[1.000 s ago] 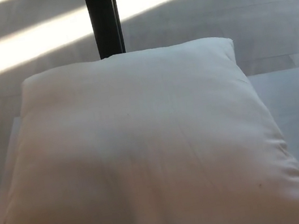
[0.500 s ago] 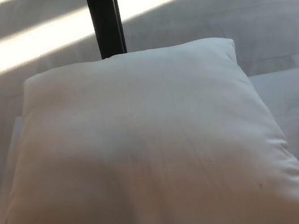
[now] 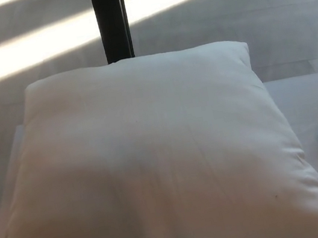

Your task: A hammer is kept on the right hand side and a pillow is kept on the left hand side on the desk infront of the robot and the robot uses its right hand to pick up the hammer and makes a downward swinging motion to hit the pillow

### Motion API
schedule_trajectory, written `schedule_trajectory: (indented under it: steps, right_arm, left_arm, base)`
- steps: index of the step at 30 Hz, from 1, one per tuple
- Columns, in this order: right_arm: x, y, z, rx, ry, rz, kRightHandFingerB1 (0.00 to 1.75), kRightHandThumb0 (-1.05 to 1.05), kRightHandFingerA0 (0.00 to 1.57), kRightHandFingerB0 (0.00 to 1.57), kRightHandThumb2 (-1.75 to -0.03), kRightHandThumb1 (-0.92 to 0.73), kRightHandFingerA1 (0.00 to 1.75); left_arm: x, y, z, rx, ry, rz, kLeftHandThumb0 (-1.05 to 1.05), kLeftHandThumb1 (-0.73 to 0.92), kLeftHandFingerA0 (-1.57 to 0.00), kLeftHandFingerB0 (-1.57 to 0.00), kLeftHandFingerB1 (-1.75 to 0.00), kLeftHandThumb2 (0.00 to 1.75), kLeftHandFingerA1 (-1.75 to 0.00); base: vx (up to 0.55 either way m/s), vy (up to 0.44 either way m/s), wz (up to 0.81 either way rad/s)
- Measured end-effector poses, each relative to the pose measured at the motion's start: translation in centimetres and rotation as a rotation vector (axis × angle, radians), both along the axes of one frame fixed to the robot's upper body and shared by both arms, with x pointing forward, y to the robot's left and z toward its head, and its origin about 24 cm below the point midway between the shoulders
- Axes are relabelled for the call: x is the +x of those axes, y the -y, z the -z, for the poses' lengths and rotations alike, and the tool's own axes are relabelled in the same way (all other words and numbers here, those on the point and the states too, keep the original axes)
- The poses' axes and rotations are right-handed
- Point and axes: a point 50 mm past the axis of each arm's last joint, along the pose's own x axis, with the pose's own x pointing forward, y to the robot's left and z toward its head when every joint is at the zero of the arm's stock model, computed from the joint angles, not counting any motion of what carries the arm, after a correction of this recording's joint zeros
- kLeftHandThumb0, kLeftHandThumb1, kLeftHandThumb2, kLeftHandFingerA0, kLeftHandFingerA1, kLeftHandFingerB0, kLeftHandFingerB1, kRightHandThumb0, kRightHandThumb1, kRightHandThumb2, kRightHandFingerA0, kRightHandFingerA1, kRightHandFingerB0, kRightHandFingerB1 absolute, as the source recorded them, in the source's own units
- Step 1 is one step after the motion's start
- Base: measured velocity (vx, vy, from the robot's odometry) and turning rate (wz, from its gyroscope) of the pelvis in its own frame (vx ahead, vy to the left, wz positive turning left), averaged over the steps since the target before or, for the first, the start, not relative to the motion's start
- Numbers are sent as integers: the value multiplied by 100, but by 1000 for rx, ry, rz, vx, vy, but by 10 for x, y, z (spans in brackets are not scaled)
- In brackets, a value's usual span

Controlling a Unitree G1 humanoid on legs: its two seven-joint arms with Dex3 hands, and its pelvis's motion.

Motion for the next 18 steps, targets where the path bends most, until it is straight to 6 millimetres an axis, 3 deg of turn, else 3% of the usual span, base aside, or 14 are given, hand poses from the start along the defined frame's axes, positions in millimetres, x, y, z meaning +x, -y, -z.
schedule_trajectory:
  steps: [1,2,3,4,5,6,12,13,14,15,17,18]
  right_arm:
    - [0,0,0,-19,2,-15,50,-33,72,54,-61,-71,123]
    - [0,0,0,-33,4,-26,53,-48,72,30,-92,-55,101]
    - [1,0,0,-54,4,-43,41,-61,33,9,-90,-59,70]
    - [1,1,-1,-74,5,-59,41,-61,33,9,-90,-59,70]
    - [1,1,-2,-99,7,-79,19,-75,0,4,-94,-57,36]
    - [2,2,-4,-124,10,-100,0,-99,0,0,-98,-68,14]
    - [-2,-1,-1,-142,-26,-228,0,-105,0,0,-107,-68,27]
    - [-2,-2,-2,-131,-29,-252,0,-100,0,0,-87,-69,0]
    - [-3,-3,-2,-122,-31,-268,0,-100,0,0,-88,-69,0]
    - [-3,-3,-3,-111,-33,-284,0,-97,0,0,-65,-85,0]
    - [-4,-4,-4,-95,-39,-309,0,-98,0,0,-67,-87,0]
    - [-5,-3,-5,-86,-42,-321,0,-93,0,0,-76,-85,0]
  left_arm:
    - [0,0,0,0,0,0,-63,76,-70,-58,-54,63,-58]
    - [0,0,0,0,0,0,-63,76,-71,-57,-53,63,-58]
    - [0,0,0,0,0,0,-63,75,-71,-61,-56,62,-59]
    - [0,0,0,0,-1,0,-63,75,-71,-61,-56,62,-59]
    - [-1,0,0,0,-2,0,-63,77,-70,-54,-52,63,-57]
    - [-1,0,0,0,-2,-1,-63,77,-71,-51,-50,63,-56]
    - [-3,0,0,0,-8,-2,-63,74,-71,-57,-54,63,-58]
    - [-3,0,0,0,-7,-2,-62,75,-72,-58,-54,63,-58]
    - [-3,0,0,0,-7,-2,-62,75,-72,-56,-52,63,-58]
    - [-3,0,0,0,-7,-2,-62,75,-74,-60,-53,62,-58]
    - [-3,0,0,0,-7,-2,-62,74,-74,-55,-53,62,-61]
    - [-2,0,0,0,-6,-2,-62,75,-72,-55,-53,63,-60]
  base:
    - [0,0,0]
    - [0,0,0]
    - [0,0,0]
    - [0,0,0]
    - [0,0,0]
    - [0,0,0]
    - [0,0,0]
    - [0,0,0]
    - [0,0,0]
    - [0,0,0]
    - [0,0,0]
    - [0,0,0]
